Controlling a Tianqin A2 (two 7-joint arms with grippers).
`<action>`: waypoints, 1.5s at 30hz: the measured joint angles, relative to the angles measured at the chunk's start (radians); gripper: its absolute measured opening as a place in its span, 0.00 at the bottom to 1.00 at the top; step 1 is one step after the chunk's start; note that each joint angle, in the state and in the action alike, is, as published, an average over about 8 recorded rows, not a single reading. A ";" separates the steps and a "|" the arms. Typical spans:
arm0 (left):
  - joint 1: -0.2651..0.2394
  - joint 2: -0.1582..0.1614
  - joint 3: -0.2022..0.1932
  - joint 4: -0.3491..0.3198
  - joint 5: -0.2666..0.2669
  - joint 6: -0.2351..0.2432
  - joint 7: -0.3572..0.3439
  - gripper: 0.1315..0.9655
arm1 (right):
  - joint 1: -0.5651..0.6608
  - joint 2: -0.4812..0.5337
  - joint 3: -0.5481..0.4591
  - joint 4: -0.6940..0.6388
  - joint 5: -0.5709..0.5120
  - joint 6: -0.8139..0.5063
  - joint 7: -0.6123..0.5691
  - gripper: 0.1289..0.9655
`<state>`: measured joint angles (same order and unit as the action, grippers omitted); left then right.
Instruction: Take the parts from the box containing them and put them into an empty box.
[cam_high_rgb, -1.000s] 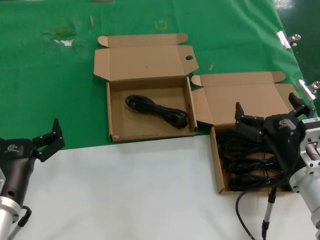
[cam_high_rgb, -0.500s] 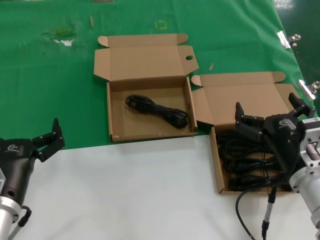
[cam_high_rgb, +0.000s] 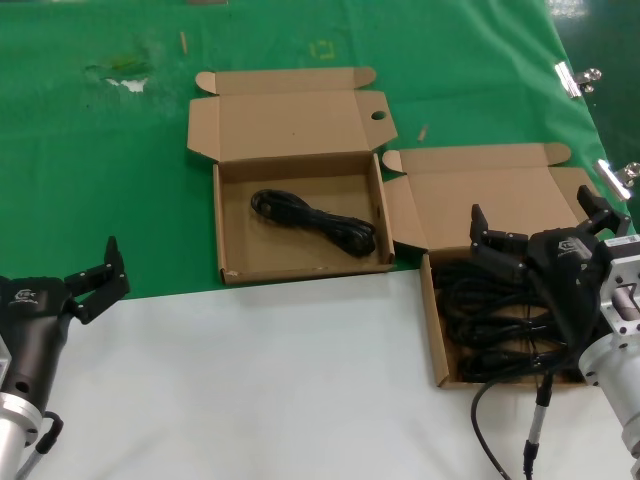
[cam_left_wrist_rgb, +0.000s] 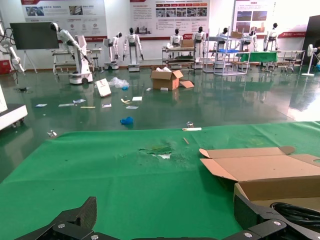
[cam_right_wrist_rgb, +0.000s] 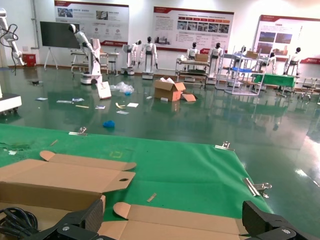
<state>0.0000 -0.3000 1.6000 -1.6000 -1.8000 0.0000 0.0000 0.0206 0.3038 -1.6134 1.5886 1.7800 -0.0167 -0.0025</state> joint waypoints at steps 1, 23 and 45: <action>0.000 0.000 0.000 0.000 0.000 0.000 0.000 1.00 | 0.000 0.000 0.000 0.000 0.000 0.000 0.000 1.00; 0.000 0.000 0.000 0.000 0.000 0.000 0.000 1.00 | 0.000 0.000 0.000 0.000 0.000 0.000 0.000 1.00; 0.000 0.000 0.000 0.000 0.000 0.000 0.000 1.00 | 0.000 0.000 0.000 0.000 0.000 0.000 0.000 1.00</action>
<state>0.0000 -0.3000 1.6000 -1.6000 -1.8000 0.0000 0.0000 0.0206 0.3038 -1.6134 1.5886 1.7800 -0.0167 -0.0025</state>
